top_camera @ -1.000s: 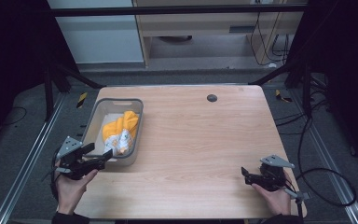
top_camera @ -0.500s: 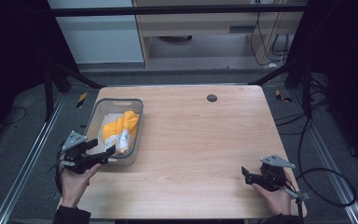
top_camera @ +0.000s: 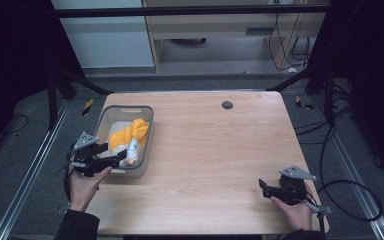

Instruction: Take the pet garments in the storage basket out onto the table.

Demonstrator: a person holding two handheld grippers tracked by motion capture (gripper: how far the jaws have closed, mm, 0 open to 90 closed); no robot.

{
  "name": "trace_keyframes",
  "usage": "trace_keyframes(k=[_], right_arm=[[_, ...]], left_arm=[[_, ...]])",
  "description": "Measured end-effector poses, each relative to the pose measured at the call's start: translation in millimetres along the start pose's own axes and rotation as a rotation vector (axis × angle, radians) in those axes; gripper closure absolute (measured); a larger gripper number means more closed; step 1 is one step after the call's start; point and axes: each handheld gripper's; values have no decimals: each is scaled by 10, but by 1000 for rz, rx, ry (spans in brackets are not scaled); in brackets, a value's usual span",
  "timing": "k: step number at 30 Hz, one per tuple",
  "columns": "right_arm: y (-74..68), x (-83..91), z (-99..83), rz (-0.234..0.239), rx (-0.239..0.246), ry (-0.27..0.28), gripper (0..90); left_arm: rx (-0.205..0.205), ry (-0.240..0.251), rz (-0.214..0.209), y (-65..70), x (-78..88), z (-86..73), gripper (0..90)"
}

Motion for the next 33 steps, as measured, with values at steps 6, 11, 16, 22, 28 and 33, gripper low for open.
trace_keyframes(k=[6,11,16,22,28,33], right_arm=[[2,6,3,4,-1,1,109],[-5,6,3,12,-7,2,110],[-7,6,3,12,-6,3,110],[-4,6,4,14,-7,4,109],[-4,7,4,15,-7,4,108],[-6,5,4,16,-10,2,109]], left_arm=[[-5,-18,6,-19,-68,44,229],[-10,-37,15,-37,-141,52,240],[-25,-61,17,-29,-222,73,240],[-26,-81,26,-60,-307,108,252],[-28,-117,23,-77,-386,124,259],[-28,-134,15,-76,-451,149,264]])
Point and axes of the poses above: each handheld gripper's, and its own axes: x roughly backward along the jaws, z roughly out of its top, y roughly to its right, and after that the axes turned 14 degrees about y, right-handed
